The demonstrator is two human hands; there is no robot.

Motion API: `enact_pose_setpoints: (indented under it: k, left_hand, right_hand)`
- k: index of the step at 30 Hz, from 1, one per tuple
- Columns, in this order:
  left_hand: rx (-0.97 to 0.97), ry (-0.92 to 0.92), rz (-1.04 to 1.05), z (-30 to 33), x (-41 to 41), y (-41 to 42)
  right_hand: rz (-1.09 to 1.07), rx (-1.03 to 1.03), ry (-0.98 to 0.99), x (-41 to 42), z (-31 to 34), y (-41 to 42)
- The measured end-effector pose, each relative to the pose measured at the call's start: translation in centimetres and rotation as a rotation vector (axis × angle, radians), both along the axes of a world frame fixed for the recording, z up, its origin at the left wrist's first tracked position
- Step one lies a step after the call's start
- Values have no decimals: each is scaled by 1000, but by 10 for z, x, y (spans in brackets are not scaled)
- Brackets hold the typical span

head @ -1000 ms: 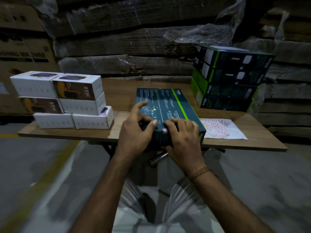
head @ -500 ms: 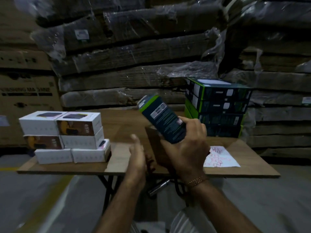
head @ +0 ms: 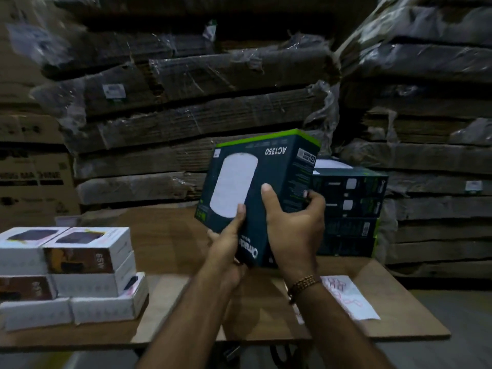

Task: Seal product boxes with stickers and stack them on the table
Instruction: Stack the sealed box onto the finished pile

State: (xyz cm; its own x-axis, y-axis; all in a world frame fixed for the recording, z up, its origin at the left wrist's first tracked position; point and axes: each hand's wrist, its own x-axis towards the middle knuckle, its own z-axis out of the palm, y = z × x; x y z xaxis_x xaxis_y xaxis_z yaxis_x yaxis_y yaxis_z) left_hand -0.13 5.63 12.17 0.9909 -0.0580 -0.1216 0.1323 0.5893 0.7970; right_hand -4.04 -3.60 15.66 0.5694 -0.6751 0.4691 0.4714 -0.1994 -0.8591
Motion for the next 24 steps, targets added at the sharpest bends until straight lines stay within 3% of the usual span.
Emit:
enact_pose_setpoints:
  k: [5,9,13,24]
  left_hand:
    - [119,-71,184,66,46,-8]
    - [318,-174,216,117,69,-22]
    - [503,-263,147,157,100,-37]
    - [518,-426,-166,157,132,-118]
  right_hand:
    - [53,-108,11,21,54,-40]
    - [222,-4,84,48,76,-77]
    - [318,228,127,71,87,-95]
    - [133,568,81,108,111,-163]
